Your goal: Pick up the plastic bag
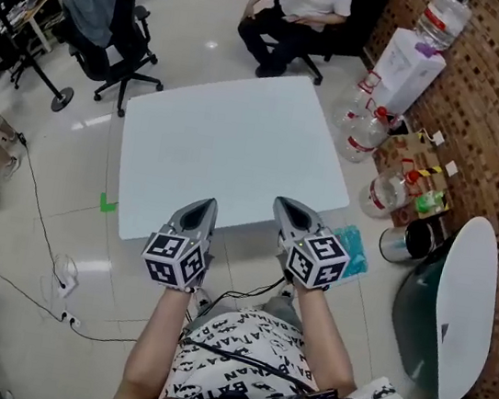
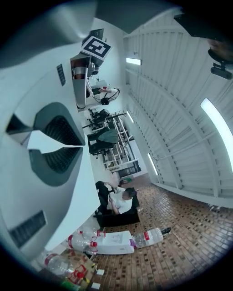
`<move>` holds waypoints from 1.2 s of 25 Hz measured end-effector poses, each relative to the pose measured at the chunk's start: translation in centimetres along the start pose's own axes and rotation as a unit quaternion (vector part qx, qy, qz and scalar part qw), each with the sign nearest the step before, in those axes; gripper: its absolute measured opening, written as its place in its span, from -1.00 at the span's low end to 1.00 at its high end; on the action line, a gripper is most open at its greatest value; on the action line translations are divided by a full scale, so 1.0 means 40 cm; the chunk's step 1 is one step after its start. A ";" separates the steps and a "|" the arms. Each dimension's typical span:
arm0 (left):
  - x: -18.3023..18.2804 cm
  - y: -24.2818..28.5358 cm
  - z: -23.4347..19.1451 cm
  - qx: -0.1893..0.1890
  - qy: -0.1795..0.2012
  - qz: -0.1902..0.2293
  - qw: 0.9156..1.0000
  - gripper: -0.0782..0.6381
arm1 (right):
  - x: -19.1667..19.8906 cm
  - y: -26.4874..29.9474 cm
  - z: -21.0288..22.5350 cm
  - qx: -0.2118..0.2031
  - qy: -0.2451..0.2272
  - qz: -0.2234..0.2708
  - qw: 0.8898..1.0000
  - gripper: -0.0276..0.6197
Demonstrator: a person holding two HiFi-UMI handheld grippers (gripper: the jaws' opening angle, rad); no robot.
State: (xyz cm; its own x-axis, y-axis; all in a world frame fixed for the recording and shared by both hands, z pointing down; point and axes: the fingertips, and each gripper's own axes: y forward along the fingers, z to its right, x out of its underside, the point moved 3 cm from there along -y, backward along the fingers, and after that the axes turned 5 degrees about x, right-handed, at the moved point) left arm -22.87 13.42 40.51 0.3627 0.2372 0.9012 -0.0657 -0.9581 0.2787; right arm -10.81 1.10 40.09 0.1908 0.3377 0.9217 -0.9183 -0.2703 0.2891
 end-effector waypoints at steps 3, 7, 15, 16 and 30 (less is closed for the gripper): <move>0.030 0.075 0.075 0.034 0.012 -0.030 0.999 -0.78 | 0.029 -0.042 0.080 0.027 0.022 -0.003 0.999 -0.83; 0.091 0.189 0.196 0.088 0.028 -0.080 0.992 -0.78 | 0.079 -0.114 0.201 0.059 0.064 -0.014 0.996 -0.39; 0.249 0.401 0.436 0.191 0.059 -0.155 0.968 -0.78 | 0.226 -0.269 0.461 0.148 0.119 -0.038 0.981 -0.06; 0.277 0.429 0.464 0.201 0.060 -0.162 0.964 -0.78 | 0.254 -0.286 0.502 0.159 0.124 -0.045 0.978 -0.05; 0.841 0.805 0.667 0.249 0.030 -0.310 0.917 -0.78 | 0.841 -0.386 0.990 0.262 0.233 -0.169 0.921 -0.04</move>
State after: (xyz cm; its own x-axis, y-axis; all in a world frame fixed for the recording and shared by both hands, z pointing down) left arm 12.01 -13.74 70.94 0.1332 0.7556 0.6414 0.5743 -0.5863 0.5714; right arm 23.51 -19.09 76.86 0.1534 0.8001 0.5799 -0.5169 -0.4351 0.7372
